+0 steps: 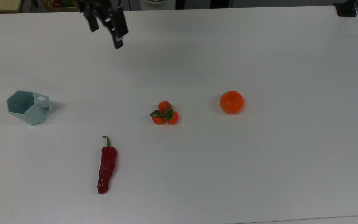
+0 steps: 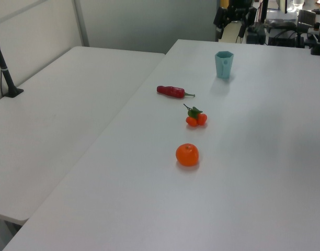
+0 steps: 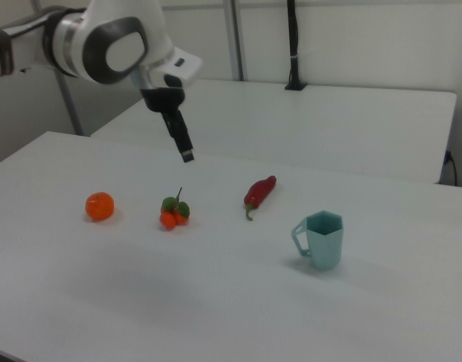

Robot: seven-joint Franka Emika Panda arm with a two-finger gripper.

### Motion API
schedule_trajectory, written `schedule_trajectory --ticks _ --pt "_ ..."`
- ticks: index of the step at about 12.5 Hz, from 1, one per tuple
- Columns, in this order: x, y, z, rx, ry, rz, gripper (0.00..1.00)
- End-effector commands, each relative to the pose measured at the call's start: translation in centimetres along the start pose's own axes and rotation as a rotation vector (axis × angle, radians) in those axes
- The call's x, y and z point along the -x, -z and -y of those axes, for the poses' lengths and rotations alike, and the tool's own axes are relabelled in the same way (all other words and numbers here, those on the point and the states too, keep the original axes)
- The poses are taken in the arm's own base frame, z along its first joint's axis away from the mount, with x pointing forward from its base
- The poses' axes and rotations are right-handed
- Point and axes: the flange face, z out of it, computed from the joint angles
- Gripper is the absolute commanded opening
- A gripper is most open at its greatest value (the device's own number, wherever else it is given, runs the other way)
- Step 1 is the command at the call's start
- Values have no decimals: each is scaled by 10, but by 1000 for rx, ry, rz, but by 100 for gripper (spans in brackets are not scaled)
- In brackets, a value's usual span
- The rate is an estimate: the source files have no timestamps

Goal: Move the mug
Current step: 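Move the gripper down to the teal mug's rim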

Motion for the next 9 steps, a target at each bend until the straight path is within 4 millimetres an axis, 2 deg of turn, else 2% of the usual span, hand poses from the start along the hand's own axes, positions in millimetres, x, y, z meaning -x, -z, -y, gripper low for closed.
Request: schedule_trajectory --ticks 1,3,7,9 --pt "-31 -24 -18 34 -67 -58 99" --pt "-51 -46 -34 45 -100 -80 95" --pt "-77 -95 -60 97 -124 -84 84" --pt "-89 -110 -75 102 -139 -99 78"
